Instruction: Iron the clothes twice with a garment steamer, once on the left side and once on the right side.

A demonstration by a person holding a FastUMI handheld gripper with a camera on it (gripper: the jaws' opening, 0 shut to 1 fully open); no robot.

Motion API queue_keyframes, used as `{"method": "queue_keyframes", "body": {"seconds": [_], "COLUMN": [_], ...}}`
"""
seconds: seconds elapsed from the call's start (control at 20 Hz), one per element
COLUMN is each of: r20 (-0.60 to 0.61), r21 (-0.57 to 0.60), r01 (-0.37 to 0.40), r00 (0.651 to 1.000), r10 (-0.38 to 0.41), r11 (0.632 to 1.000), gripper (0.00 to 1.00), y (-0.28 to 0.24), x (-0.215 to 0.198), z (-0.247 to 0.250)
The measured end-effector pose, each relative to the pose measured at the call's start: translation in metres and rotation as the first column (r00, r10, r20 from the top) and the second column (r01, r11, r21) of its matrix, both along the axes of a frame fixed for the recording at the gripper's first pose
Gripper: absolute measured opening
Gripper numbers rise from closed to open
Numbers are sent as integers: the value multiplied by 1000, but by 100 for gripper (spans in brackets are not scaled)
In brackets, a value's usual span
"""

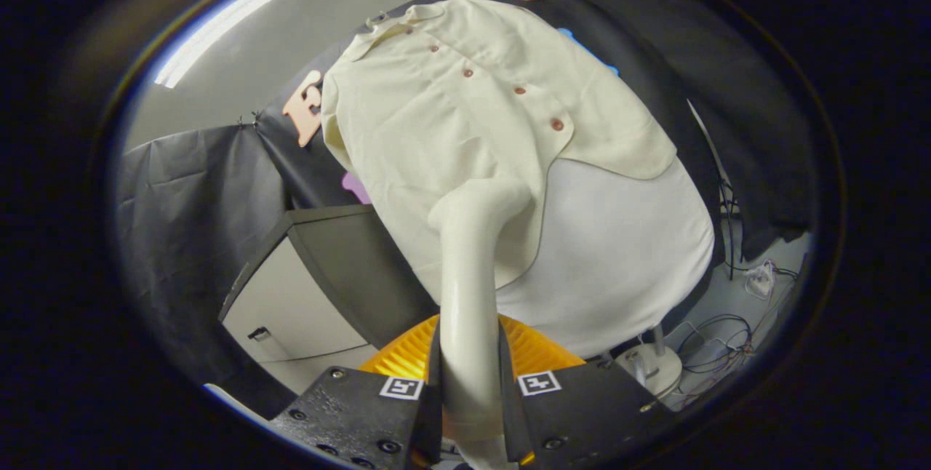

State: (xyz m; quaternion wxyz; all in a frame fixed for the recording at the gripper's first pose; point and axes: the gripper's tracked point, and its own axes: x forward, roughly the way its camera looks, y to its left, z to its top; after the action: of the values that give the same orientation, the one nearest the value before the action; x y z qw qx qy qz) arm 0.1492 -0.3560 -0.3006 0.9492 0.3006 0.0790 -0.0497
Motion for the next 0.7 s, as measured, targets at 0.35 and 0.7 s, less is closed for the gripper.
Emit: {"method": "queue_keyframes", "body": {"seconds": [0.35,0.7], "r20": [99,194], "r21": [-55,-65], "r01": [26,127], "r00": [995,975], "r10": [-20,-113], "r11": [998,990], "gripper": [33,33], "y": [-22,-93], "x": [7,28], "z": [89,188]}}
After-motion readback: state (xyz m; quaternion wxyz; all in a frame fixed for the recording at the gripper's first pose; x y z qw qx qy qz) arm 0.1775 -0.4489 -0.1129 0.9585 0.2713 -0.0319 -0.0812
